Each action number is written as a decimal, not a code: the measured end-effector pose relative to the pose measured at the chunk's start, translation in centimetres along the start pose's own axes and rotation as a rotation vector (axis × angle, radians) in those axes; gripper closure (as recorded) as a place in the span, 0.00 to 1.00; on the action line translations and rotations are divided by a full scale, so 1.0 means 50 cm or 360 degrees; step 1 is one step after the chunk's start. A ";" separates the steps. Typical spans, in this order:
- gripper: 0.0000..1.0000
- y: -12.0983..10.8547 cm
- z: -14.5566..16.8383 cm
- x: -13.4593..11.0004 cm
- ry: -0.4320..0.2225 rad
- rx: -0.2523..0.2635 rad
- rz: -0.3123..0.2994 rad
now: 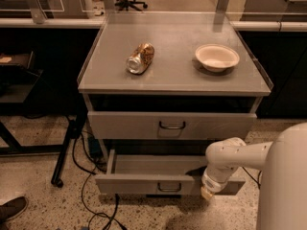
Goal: Close middle drawer
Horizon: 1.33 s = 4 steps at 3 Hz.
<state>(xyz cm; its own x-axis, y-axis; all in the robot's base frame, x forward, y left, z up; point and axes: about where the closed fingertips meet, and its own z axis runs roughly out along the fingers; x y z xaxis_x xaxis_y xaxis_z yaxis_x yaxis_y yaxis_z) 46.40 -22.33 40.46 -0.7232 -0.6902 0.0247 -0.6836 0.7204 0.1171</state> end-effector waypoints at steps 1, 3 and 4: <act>0.36 0.000 0.000 0.000 0.0000 0.0000 0.0000; 0.00 0.000 0.000 0.000 0.0000 0.0000 0.0000; 0.00 0.000 0.000 0.000 0.0000 0.0000 0.0000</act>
Offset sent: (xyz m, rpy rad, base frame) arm 0.0000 0.0000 0.0000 0.0000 0.0000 0.0000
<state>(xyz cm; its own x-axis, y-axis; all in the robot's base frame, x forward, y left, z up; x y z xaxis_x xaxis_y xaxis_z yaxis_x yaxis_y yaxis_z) 46.39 -22.33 40.45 -0.7231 -0.6903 0.0249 -0.6836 0.7204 0.1172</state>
